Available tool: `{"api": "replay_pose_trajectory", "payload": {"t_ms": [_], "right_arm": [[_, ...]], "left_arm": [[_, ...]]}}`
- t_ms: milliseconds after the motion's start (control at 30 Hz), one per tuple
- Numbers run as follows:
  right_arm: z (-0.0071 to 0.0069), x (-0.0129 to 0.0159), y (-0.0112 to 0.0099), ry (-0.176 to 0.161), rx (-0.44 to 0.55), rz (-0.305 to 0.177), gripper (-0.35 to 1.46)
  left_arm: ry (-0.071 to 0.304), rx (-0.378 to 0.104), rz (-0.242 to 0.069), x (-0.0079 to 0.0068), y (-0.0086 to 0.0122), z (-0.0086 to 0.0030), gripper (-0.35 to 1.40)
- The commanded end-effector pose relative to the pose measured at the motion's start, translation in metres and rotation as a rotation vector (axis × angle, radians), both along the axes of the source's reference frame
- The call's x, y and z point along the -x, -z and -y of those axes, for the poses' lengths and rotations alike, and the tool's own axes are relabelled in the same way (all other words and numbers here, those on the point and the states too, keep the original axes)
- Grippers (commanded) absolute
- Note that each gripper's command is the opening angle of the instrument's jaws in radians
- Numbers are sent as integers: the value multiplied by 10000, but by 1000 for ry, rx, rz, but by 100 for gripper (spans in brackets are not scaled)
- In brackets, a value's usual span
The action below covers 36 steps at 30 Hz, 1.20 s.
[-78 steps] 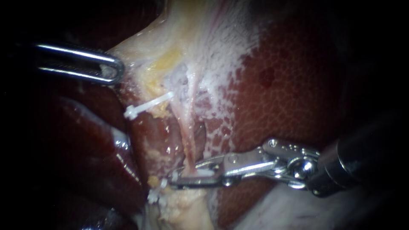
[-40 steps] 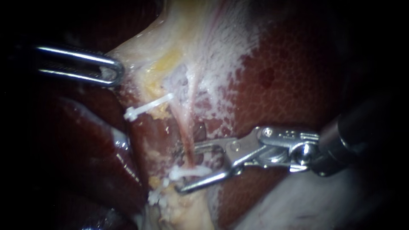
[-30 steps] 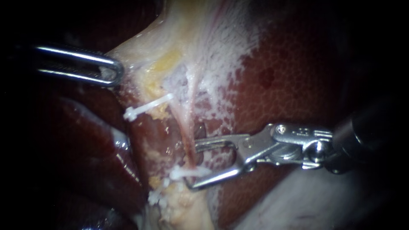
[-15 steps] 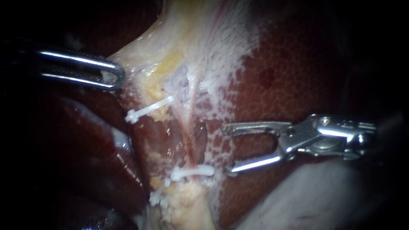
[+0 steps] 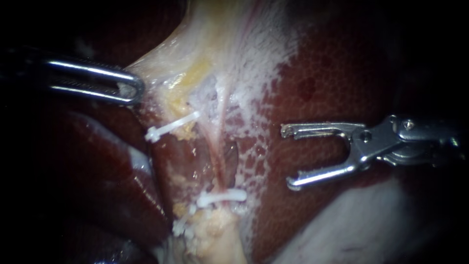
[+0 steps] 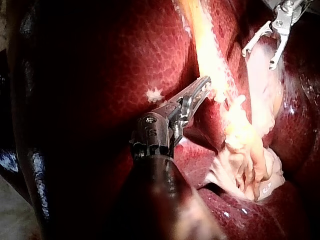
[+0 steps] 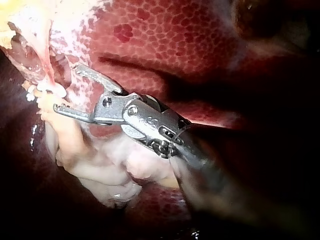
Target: Going back first clip right tube
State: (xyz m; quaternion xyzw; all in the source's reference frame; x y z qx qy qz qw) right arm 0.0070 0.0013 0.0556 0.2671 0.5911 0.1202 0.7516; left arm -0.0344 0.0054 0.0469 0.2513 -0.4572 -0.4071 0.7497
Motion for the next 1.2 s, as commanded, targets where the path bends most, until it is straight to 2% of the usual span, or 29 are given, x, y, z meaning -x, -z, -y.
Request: {"api": "replay_pose_trajectory", "payload": {"t_ms": [33, 233, 400, 700, 1200], "right_arm": [[-1, 0, 0, 0, 0, 0, 60], [0, 1, 1, 2, 11, -2, 60], [0, 3, 1, 3, 11, -3, 60], [3, 11, 6, 13, 39, -10, 60], [3, 13, 10, 15, 49, -13, 60]], "left_arm": [[-4, 6, 1, 0, -4, 0, -35], [3, -15, -3, 4, -42, 4, -35], [-11, -36, -5, 19, -68, 13, -35], [-32, -40, -1, 41, -79, 21, -35], [-38, -47, 4, 48, -76, 26, -35]]}}
